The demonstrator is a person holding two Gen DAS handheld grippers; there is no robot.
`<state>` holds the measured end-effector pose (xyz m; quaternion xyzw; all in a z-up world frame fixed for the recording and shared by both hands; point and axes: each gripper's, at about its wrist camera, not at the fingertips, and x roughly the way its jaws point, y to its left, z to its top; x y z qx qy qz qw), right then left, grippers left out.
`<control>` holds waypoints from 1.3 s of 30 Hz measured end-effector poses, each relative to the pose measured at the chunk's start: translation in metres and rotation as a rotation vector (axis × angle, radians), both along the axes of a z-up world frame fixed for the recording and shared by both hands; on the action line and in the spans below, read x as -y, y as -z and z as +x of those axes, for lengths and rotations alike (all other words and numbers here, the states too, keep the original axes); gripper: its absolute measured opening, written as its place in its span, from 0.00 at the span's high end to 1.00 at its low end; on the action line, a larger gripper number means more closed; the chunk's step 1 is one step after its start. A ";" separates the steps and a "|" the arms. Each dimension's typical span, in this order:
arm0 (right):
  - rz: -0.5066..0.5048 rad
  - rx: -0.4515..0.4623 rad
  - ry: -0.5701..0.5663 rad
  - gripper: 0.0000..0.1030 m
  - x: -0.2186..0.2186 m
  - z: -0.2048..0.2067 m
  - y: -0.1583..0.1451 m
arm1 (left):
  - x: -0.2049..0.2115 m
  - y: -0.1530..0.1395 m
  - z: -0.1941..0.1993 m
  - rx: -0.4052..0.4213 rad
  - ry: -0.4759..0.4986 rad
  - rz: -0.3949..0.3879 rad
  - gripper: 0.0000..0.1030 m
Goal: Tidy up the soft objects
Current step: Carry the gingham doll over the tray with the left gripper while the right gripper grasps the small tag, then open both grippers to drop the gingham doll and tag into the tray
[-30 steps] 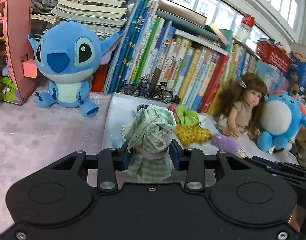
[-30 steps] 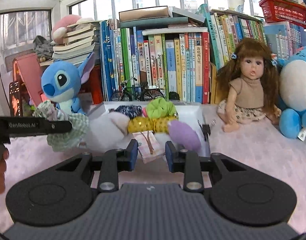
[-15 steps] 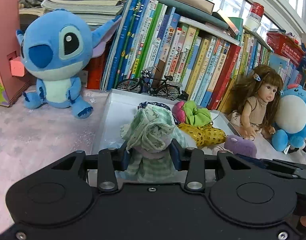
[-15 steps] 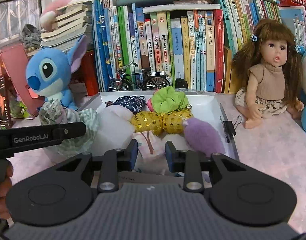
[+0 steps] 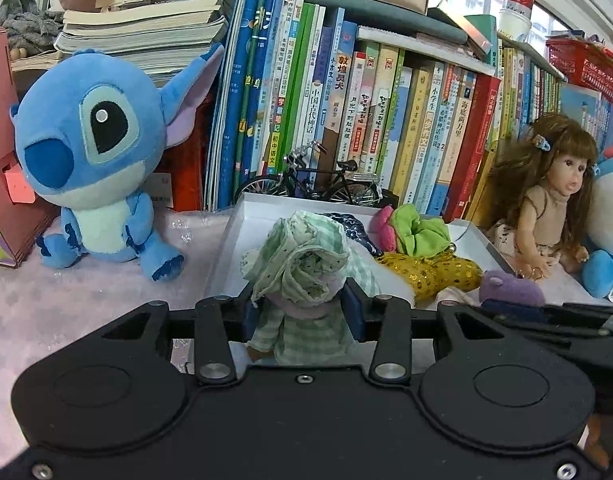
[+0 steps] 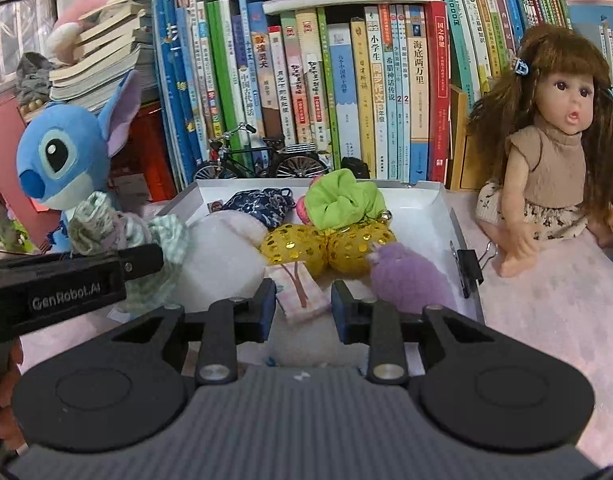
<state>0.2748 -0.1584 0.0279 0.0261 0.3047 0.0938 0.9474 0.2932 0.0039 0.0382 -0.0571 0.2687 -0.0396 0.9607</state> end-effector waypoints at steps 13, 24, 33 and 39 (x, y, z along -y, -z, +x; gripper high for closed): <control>0.063 0.003 0.010 0.33 0.009 -0.009 -0.003 | -0.005 0.005 -0.007 -0.014 -0.033 -0.016 0.29; 0.051 0.036 0.005 0.18 0.017 -0.033 -0.010 | -0.006 -0.010 -0.032 0.010 -0.033 0.009 0.15; -0.009 0.103 -0.005 0.12 0.023 -0.072 -0.021 | -0.010 -0.023 -0.069 0.052 0.004 0.018 0.10; 0.029 0.109 -0.006 0.01 0.033 -0.104 -0.025 | -0.011 -0.029 -0.098 0.045 0.007 0.029 0.08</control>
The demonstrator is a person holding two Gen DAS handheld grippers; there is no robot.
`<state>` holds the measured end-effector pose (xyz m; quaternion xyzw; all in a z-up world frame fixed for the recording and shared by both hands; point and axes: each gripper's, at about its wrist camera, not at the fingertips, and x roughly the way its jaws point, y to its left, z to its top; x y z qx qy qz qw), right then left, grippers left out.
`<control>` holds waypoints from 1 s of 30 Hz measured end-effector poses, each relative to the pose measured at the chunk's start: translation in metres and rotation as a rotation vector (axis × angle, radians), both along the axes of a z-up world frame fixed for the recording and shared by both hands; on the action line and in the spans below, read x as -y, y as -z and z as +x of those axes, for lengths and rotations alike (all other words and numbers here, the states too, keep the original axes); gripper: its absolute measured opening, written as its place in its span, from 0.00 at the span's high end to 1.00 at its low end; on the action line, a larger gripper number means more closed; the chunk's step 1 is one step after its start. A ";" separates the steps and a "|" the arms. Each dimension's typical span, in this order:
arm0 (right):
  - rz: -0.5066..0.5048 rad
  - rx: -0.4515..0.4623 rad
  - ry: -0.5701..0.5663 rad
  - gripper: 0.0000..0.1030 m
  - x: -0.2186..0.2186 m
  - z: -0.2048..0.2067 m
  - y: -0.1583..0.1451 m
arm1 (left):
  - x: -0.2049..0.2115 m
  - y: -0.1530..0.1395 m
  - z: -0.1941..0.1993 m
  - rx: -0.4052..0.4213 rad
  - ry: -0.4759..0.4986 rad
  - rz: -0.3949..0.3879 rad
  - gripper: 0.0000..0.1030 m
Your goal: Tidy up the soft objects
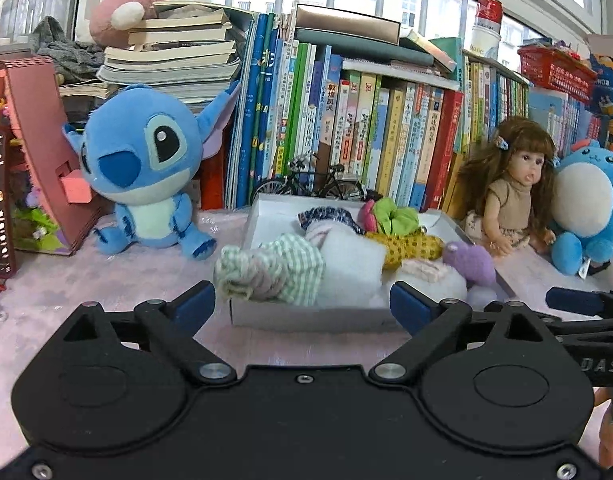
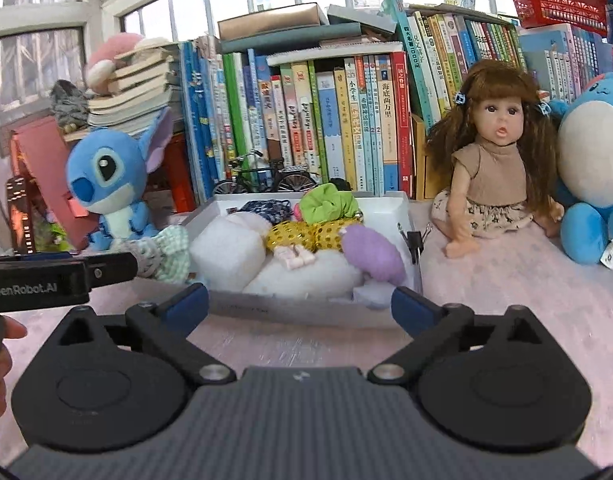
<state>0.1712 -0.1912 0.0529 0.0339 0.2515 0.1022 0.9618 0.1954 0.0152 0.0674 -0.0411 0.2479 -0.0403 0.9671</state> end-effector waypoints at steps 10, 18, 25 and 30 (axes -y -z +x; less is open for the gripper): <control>-0.050 0.005 -0.010 0.00 -0.005 -0.041 0.010 | -0.001 0.016 -0.047 -0.015 0.009 -0.025 0.07; -0.091 -0.018 0.020 0.00 -0.015 -0.051 0.026 | -0.001 0.035 -0.059 -0.041 0.002 -0.014 0.07; -0.100 -0.061 0.070 0.00 -0.016 -0.049 0.039 | 0.000 0.045 -0.061 -0.056 -0.014 -0.004 0.07; -0.099 -0.090 0.086 0.00 -0.014 -0.048 0.047 | 0.000 0.054 -0.059 -0.078 -0.039 0.003 0.07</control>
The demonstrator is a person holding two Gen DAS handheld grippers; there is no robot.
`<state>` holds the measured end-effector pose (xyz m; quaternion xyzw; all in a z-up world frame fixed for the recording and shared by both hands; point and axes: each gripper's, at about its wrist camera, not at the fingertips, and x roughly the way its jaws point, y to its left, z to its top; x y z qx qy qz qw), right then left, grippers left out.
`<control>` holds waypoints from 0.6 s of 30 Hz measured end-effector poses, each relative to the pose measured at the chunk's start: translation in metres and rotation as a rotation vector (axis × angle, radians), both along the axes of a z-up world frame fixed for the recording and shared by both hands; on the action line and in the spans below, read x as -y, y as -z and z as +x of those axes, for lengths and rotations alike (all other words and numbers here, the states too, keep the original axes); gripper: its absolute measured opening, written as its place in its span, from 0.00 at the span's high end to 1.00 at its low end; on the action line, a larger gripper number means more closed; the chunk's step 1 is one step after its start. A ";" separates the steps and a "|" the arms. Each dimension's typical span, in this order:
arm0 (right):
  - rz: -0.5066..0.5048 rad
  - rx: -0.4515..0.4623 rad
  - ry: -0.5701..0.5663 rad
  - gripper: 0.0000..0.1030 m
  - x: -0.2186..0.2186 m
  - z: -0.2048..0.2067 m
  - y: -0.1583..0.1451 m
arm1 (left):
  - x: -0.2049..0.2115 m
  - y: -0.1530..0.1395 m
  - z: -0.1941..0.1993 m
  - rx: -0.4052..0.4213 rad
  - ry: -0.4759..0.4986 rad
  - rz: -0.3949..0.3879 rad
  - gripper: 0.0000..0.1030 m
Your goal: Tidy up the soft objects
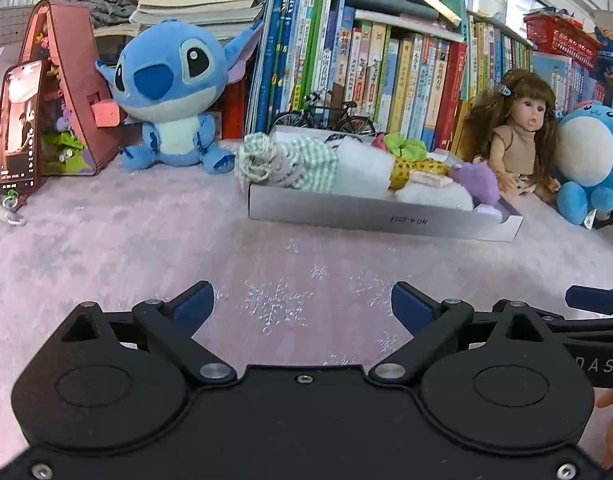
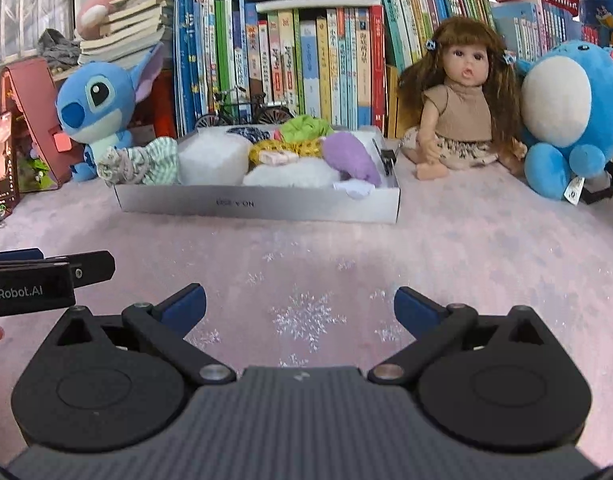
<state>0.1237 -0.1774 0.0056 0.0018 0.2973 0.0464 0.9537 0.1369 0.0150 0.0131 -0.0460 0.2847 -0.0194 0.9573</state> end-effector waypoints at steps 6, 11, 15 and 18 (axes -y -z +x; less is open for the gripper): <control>-0.023 -0.030 -0.010 0.00 -0.004 0.002 0.007 | 0.000 0.010 0.003 -0.028 -0.016 0.011 0.07; -0.041 -0.062 0.000 0.00 -0.007 0.007 0.011 | -0.001 0.017 0.007 -0.063 -0.030 0.015 0.06; -0.062 -0.082 0.004 0.00 -0.010 0.009 0.014 | -0.001 0.020 0.010 -0.081 -0.034 0.017 0.03; -0.073 -0.086 0.002 0.00 -0.012 0.010 0.015 | -0.001 0.021 0.011 -0.087 -0.034 0.018 0.00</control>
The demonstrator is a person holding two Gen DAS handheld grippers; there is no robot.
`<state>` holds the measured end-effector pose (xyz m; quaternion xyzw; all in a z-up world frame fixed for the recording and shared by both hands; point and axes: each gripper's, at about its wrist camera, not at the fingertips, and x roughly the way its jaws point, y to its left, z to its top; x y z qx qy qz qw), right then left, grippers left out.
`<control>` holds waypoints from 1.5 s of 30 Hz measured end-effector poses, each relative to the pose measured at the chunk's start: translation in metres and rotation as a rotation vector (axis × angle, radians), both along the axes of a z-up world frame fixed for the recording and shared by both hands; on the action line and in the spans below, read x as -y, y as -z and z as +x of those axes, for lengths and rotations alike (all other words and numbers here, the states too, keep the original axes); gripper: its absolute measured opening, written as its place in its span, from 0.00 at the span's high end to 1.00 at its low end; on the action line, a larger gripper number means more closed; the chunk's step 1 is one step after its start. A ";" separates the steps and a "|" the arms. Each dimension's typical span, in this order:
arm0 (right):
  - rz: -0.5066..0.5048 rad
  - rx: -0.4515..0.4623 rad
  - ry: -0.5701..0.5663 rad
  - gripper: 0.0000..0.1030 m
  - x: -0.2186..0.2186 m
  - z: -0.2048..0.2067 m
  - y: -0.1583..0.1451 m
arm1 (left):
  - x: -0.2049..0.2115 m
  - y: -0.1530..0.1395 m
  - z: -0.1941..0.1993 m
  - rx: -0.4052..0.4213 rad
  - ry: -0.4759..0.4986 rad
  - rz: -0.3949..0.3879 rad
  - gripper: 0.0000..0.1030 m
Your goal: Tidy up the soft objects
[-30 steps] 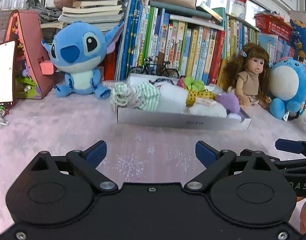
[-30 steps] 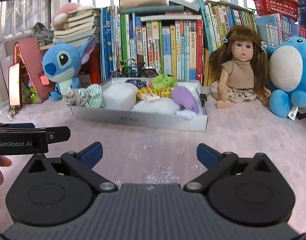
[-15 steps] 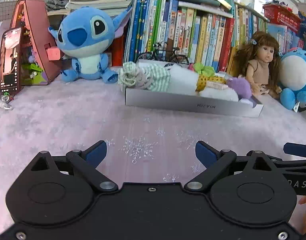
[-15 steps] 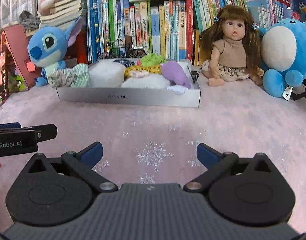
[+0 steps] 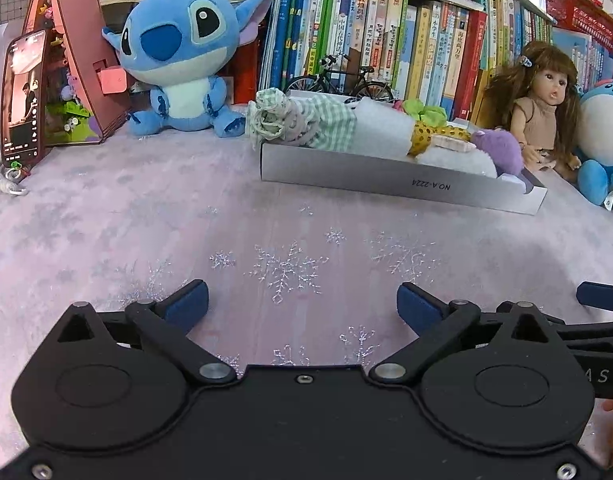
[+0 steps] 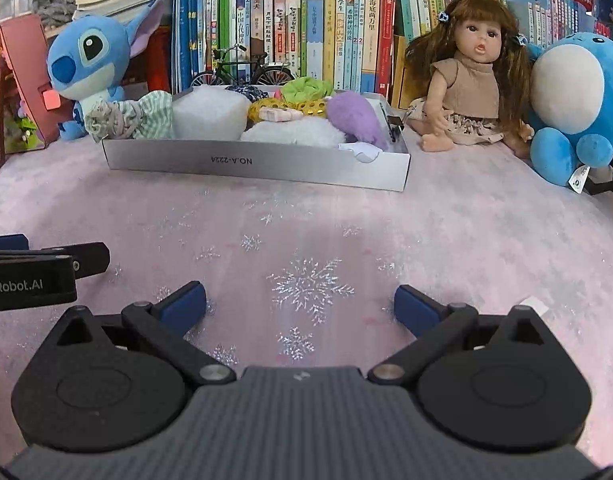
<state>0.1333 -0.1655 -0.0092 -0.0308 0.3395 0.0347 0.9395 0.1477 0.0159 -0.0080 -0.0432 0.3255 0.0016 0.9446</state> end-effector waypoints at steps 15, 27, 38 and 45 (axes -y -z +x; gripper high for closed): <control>0.004 -0.002 0.001 0.00 0.000 0.000 0.001 | 0.008 0.003 0.004 -0.026 -0.025 0.067 0.00; 0.005 -0.002 0.000 0.00 0.000 0.000 0.000 | 0.008 0.003 0.005 -0.028 -0.025 0.071 0.00; 0.005 -0.002 0.000 0.00 0.000 0.000 0.000 | 0.008 0.003 0.005 -0.028 -0.025 0.071 0.00; 0.005 -0.002 0.000 0.00 0.000 0.000 0.000 | 0.008 0.003 0.006 -0.028 -0.025 0.071 0.00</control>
